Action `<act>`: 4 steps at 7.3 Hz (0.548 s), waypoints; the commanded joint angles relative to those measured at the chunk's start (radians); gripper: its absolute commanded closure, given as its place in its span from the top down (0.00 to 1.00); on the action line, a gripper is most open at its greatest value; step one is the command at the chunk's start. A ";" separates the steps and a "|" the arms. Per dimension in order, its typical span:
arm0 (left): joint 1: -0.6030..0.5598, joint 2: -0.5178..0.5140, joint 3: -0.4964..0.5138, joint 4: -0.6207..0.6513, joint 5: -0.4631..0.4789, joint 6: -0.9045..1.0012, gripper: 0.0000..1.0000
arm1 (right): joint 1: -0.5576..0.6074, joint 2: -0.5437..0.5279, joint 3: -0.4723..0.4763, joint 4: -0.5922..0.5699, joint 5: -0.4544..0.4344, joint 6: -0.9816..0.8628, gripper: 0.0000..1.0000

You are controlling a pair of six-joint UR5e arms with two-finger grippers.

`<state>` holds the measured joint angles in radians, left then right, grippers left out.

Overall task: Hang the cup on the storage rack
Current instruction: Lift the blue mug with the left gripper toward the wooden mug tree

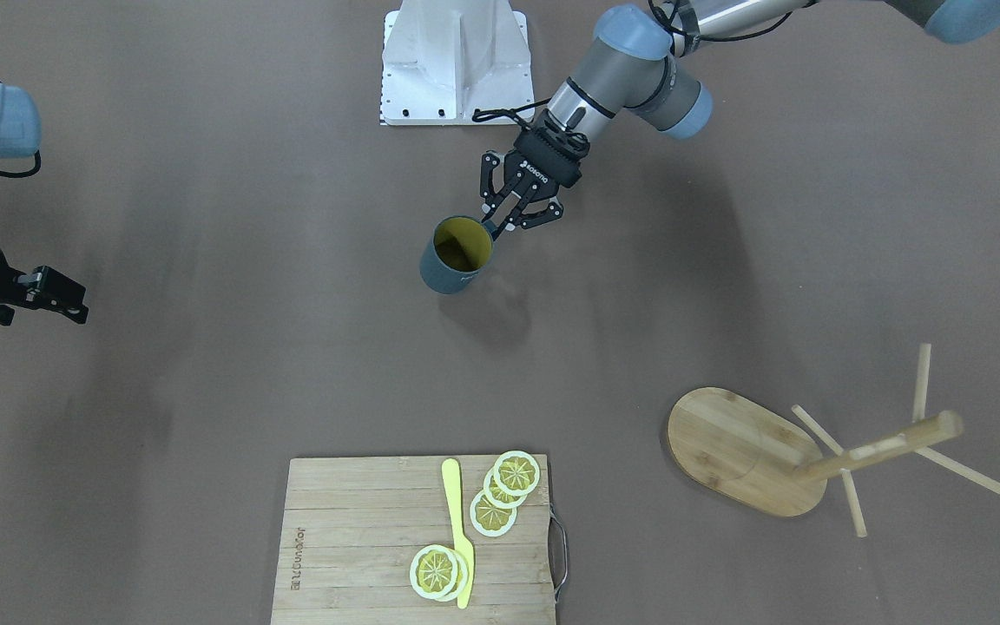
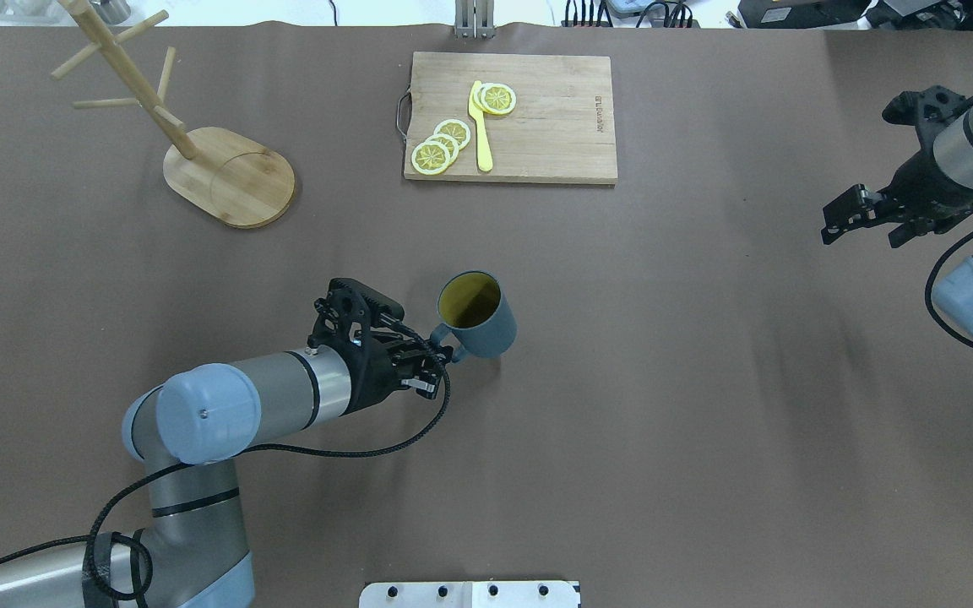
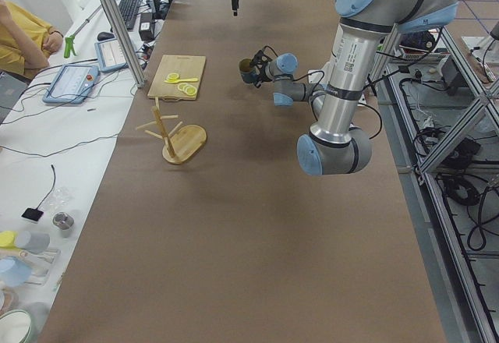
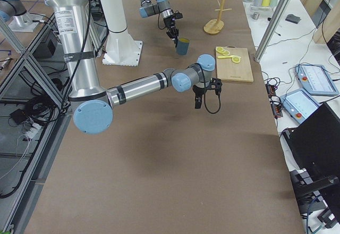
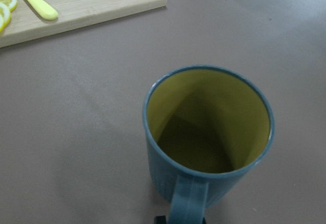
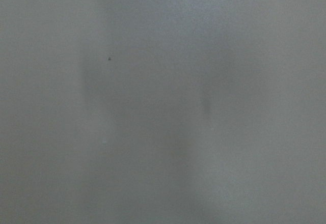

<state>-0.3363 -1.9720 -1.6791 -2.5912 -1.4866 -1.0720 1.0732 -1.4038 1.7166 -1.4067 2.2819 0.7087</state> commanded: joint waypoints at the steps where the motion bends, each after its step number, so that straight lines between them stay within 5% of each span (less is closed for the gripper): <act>1: -0.070 0.038 -0.004 -0.132 0.000 -0.325 0.00 | 0.005 -0.004 0.004 0.002 -0.001 0.000 1.00; 2: -0.164 0.036 -0.002 -0.130 -0.053 -0.535 0.00 | 0.007 -0.006 0.008 0.002 -0.002 0.000 1.00; 4: -0.448 0.033 0.009 -0.132 -0.379 -0.887 0.00 | 0.010 -0.006 0.011 0.002 -0.008 0.000 1.00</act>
<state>-0.6209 -1.9384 -1.6789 -2.7211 -1.6956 -1.7436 1.0811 -1.4093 1.7251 -1.4052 2.2763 0.7087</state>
